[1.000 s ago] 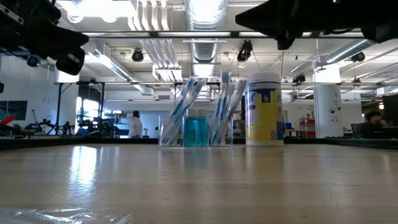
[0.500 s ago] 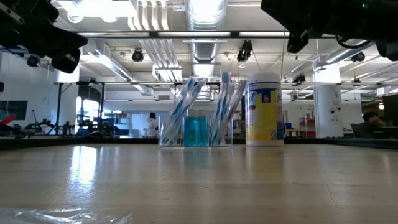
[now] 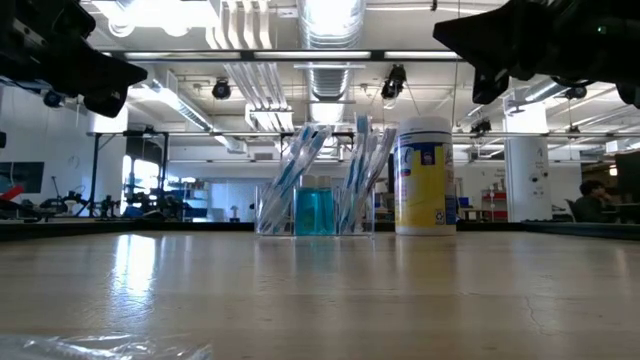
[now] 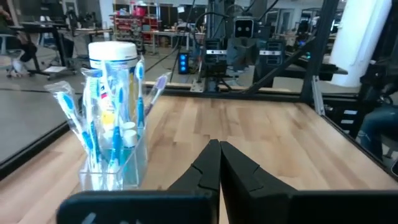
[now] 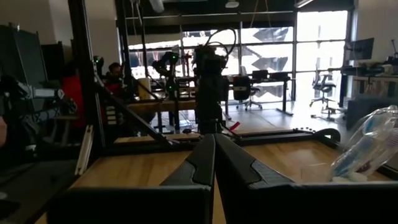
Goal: Pick & Place toothbrushing station
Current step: Put the orange toothbrush into the left section of the transparent organizer
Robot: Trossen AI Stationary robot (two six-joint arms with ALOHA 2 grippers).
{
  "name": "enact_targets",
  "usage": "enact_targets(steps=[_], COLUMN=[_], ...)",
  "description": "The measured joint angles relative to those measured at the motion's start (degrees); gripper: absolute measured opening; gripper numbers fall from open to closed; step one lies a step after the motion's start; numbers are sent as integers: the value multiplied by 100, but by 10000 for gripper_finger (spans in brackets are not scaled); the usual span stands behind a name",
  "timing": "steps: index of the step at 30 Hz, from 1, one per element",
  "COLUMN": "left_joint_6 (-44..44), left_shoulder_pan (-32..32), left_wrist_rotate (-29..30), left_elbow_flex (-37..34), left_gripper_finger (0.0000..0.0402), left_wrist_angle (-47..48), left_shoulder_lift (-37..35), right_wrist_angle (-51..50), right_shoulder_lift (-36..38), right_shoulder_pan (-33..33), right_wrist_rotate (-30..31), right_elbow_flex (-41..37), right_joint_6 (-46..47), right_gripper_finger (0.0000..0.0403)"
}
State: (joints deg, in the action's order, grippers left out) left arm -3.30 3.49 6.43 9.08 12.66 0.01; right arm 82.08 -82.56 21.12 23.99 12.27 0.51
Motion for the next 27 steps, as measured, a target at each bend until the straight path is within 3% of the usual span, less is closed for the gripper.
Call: enact_targets(steps=[6,15,21,27], left_joint_6=[19,-132,-166,-169], left_shoulder_pan=[0,0,-2,-2], left_wrist_rotate=[14,14,99,101], left_elbow_flex=[-11,-101,-259,-275], left_gripper_finger=[11,4,11,3], left_wrist_angle=[8,25,-345,-406], left_shoulder_lift=[0,-2,-2,-2], right_wrist_angle=[-7,-31,-1548,-3469], right_shoulder_lift=[220,2351,3679,5463], right_shoulder_pan=[0,-1,-2,-2], right_wrist_rotate=[-1,-5,-46,-2], right_elbow_flex=[8,-1147,-1070,-1118], right_joint_6=[190,-62,-36,-179], right_gripper_finger=[8,8,8,8])
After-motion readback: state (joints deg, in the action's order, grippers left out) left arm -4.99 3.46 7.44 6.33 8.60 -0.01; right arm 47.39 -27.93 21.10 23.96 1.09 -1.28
